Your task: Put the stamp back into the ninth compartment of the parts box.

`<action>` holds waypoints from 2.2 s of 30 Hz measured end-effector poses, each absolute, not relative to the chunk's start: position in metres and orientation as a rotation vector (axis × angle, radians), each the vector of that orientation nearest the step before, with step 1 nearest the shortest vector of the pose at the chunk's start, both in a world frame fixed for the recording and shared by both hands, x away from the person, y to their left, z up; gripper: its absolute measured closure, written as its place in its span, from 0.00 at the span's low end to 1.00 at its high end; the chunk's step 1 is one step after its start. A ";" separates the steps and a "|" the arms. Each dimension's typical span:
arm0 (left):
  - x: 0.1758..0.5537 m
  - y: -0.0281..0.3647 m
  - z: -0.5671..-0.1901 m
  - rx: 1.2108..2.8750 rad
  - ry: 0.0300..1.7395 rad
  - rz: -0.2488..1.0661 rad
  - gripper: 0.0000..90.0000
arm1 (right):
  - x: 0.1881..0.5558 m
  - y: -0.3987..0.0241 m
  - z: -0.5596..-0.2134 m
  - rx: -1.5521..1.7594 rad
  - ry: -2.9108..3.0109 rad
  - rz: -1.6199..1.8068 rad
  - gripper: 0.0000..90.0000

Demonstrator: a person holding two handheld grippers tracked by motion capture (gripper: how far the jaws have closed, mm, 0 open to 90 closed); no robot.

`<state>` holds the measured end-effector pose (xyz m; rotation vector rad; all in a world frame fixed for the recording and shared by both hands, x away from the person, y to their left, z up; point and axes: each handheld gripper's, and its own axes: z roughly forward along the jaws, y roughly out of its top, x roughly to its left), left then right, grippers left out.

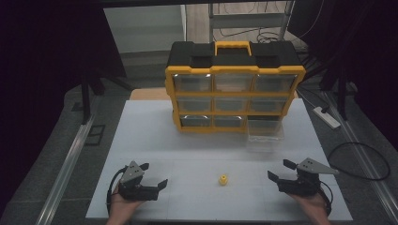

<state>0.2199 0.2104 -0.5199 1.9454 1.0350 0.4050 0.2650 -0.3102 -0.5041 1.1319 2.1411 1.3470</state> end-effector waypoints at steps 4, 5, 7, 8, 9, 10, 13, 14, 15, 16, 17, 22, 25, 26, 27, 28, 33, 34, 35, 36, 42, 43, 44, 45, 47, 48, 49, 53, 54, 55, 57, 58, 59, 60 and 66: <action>0.219 0.210 -0.520 1.943 1.026 0.409 0.05 | 0.265 -0.310 -0.504 1.135 2.142 1.346 0.20; 0.219 0.210 -0.519 1.942 1.025 0.410 0.05 | 0.265 -0.310 -0.504 1.135 2.142 1.345 0.20; 0.219 0.210 -0.520 1.942 1.024 0.409 0.05 | 0.265 -0.309 -0.504 1.133 2.145 1.340 0.20; 0.219 0.210 -0.520 1.942 1.024 0.410 0.05 | 0.265 -0.309 -0.505 1.132 2.146 1.338 0.20; 0.219 0.210 -0.520 1.942 1.024 0.410 0.05 | 0.265 -0.309 -0.505 1.132 2.146 1.338 0.20; 0.220 0.210 -0.520 1.942 1.021 0.412 0.05 | 0.266 -0.309 -0.505 1.135 2.148 1.334 0.20; 0.220 0.210 -0.519 1.938 1.018 0.414 0.05 | 0.266 -0.310 -0.505 1.140 2.148 1.345 0.20; 0.220 0.210 -0.519 1.938 1.016 0.413 0.05 | 0.266 -0.310 -0.505 1.140 2.148 1.345 0.20; 0.220 0.210 -0.519 1.940 1.016 0.413 0.05 | 0.266 -0.310 -0.505 1.143 2.148 1.349 0.20; 0.220 0.209 -0.520 1.941 1.016 0.409 0.05 | 0.266 -0.310 -0.505 1.143 2.149 1.347 0.21; 0.220 0.209 -0.520 1.943 1.014 0.409 0.05 | 0.266 -0.310 -0.505 1.142 2.153 1.341 0.21; 0.220 0.209 -0.520 1.948 1.006 0.407 0.05 | 0.266 -0.309 -0.505 1.138 2.157 1.333 0.21; 0.220 0.208 -0.520 1.942 1.002 0.404 0.05 | 0.266 -0.309 -0.505 1.150 2.157 1.334 0.21; 0.220 0.209 -0.520 1.944 0.999 0.405 0.05 | 0.266 -0.309 -0.505 1.155 2.155 1.337 0.21; 0.220 0.208 -0.520 1.944 1.001 0.403 0.05 | 0.267 -0.309 -0.504 1.158 2.153 1.337 0.21; 0.220 0.208 -0.520 1.946 1.000 0.402 0.05 | 0.267 -0.309 -0.504 1.158 2.154 1.336 0.21; 0.220 0.208 -0.520 1.942 1.002 0.400 0.05 | 0.268 -0.305 -0.501 1.151 2.165 1.332 0.20; 0.220 0.209 -0.519 1.943 1.002 0.404 0.05 | 0.268 -0.303 -0.501 1.144 2.170 1.329 0.20; 0.220 0.209 -0.520 1.941 1.005 0.403 0.05 | 0.268 -0.301 -0.500 1.139 2.173 1.327 0.20; 0.220 0.209 -0.520 1.942 1.006 0.402 0.05 | 0.268 -0.300 -0.500 1.135 2.178 1.324 0.20; 0.220 0.209 -0.520 1.945 0.999 0.399 0.05 | 0.268 -0.291 -0.495 1.107 2.187 1.340 0.20; 0.220 0.209 -0.520 1.944 0.998 0.398 0.05 | 0.268 -0.289 -0.494 1.105 2.187 1.342 0.20; 0.220 0.209 -0.520 1.944 0.997 0.397 0.05 | 0.268 -0.288 -0.493 1.100 2.188 1.342 0.20; 0.220 0.209 -0.520 1.944 0.997 0.397 0.05 | 0.268 -0.288 -0.493 1.100 2.188 1.342 0.20; 0.221 0.209 -0.520 1.947 0.995 0.396 0.05 | 0.268 -0.283 -0.491 1.085 2.193 1.343 0.20; 0.221 0.208 -0.520 1.951 0.993 0.398 0.05 | 0.268 -0.281 -0.490 1.079 2.198 1.343 0.20; 0.221 0.208 -0.520 1.952 0.993 0.399 0.05 | 0.269 -0.279 -0.490 1.073 2.200 1.346 0.21; 0.221 0.208 -0.519 1.950 0.994 0.405 0.06 | 0.269 -0.271 -0.486 1.052 2.209 1.348 0.21; 0.220 0.208 -0.519 1.948 0.992 0.407 0.06 | 0.269 -0.270 -0.485 1.046 2.213 1.347 0.21; 0.220 0.207 -0.519 1.944 0.994 0.409 0.06 | 0.270 -0.268 -0.483 1.039 2.212 1.349 0.21; 0.220 0.207 -0.518 1.945 0.987 0.414 0.06 | 0.272 -0.263 -0.479 1.028 2.211 1.353 0.21; 0.220 0.207 -0.518 1.945 0.987 0.414 0.06 | 0.272 -0.260 -0.477 1.016 2.212 1.357 0.21; 0.220 0.207 -0.518 1.945 0.988 0.413 0.06 | 0.273 -0.257 -0.475 1.005 2.217 1.351 0.21; 0.220 0.207 -0.518 1.945 0.990 0.412 0.06 | 0.273 -0.253 -0.474 0.988 2.224 1.343 0.21; 0.220 0.206 -0.519 1.950 0.987 0.415 0.06 | 0.278 -0.237 -0.471 0.948 2.262 1.337 0.22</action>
